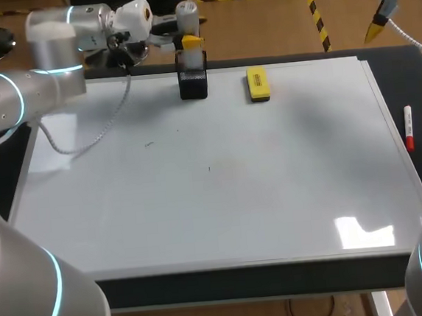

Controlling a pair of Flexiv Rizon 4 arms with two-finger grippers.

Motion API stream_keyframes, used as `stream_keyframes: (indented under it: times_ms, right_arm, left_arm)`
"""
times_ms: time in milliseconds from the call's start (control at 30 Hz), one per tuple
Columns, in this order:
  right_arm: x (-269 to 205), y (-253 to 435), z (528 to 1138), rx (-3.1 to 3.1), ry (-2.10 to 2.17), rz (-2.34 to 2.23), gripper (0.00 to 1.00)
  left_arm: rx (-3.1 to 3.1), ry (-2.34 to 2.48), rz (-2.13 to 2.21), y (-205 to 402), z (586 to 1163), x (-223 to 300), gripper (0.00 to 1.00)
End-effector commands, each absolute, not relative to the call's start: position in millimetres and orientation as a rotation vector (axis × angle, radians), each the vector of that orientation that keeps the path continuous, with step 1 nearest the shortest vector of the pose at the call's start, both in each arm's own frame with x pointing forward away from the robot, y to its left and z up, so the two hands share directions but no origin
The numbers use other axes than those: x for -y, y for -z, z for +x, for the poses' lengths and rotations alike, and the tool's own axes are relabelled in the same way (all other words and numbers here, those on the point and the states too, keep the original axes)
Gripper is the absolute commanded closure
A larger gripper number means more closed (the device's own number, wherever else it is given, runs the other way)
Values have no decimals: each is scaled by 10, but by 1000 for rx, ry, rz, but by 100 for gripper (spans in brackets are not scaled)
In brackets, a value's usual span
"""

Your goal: Pick up the inspection probe, press it on each red-marked spot on the whiteboard one by one, put down the probe, pick up the eraser, and wipe off all the red marks.

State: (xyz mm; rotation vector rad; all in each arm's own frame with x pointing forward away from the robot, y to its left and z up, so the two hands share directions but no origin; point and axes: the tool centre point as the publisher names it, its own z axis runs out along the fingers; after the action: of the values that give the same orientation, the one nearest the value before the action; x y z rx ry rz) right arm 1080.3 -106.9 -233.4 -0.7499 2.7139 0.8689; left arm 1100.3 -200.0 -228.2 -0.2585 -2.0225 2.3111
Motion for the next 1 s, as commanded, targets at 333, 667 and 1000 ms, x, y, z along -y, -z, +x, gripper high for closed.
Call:
stream_keyframes:
  times_ms: [333,667,1000]
  right_arm:
    - [1072,2329,10812,-2718,-865,-755,0]
    - [1072,2329,10812,-2718,-865,-755,0]
    - [1072,2329,10812,-2718,-865,-755,0]
  left_arm:
    - [1983,-2324,-298,2552,11078,1996,100]
    - [1987,-2305,-315,2645,11101,2001,100]
    - [1982,-2301,-319,2725,11094,1989,100]
